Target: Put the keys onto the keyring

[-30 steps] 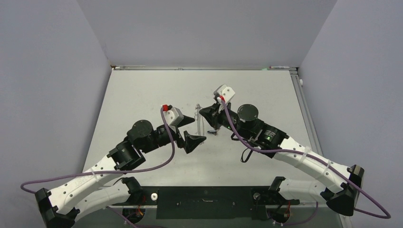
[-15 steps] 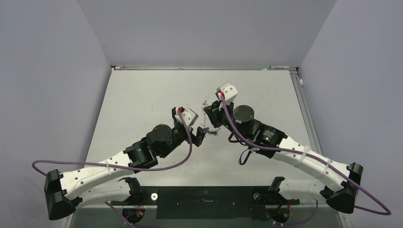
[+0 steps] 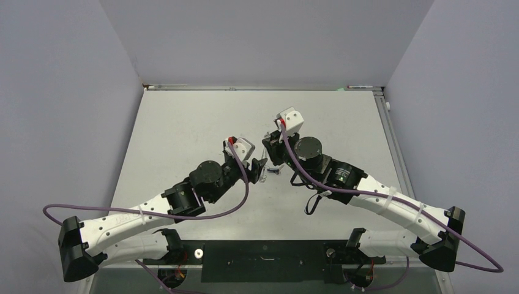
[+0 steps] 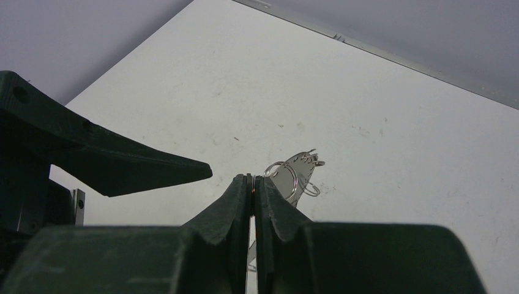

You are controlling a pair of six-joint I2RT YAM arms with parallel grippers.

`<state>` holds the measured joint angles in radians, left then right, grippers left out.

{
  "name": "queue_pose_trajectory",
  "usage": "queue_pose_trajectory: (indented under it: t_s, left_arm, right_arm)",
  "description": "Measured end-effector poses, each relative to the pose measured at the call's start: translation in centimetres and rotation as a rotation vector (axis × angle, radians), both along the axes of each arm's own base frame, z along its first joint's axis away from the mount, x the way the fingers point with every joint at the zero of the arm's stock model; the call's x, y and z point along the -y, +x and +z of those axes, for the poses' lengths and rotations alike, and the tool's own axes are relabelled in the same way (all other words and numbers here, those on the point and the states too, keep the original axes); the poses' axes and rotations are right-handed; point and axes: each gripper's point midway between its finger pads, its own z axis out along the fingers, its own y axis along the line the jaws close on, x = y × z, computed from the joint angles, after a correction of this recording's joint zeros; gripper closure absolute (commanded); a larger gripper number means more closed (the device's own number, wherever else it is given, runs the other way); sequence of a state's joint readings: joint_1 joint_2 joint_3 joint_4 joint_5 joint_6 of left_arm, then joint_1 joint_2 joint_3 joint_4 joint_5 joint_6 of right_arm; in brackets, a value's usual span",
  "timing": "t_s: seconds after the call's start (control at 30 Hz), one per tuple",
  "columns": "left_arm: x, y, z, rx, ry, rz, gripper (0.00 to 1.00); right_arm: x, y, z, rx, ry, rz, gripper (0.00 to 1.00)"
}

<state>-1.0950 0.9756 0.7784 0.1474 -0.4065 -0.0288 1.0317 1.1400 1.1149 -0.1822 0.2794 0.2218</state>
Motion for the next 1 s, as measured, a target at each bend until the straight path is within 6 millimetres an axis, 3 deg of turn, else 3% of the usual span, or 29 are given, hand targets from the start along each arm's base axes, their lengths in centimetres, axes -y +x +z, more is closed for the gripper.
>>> queue_pose_trajectory:
  t_s: [0.3, 0.6, 1.0]
  left_arm:
    - [-0.1, 0.3, -1.4, 0.003, 0.049, 0.017, 0.65]
    - [-0.3, 0.5, -1.4, 0.023, 0.072, 0.021, 0.98]
    - [-0.5, 0.1, -1.5, 0.034, 0.070, 0.006, 1.00]
  right_arm:
    - [-0.2, -0.4, 0.5, -0.006, 0.019, 0.006, 0.95]
    - [-0.2, -0.4, 0.4, -0.015, 0.021, 0.005, 0.95]
    - [-0.5, -0.7, 0.4, -0.021, 0.029, 0.022, 0.95]
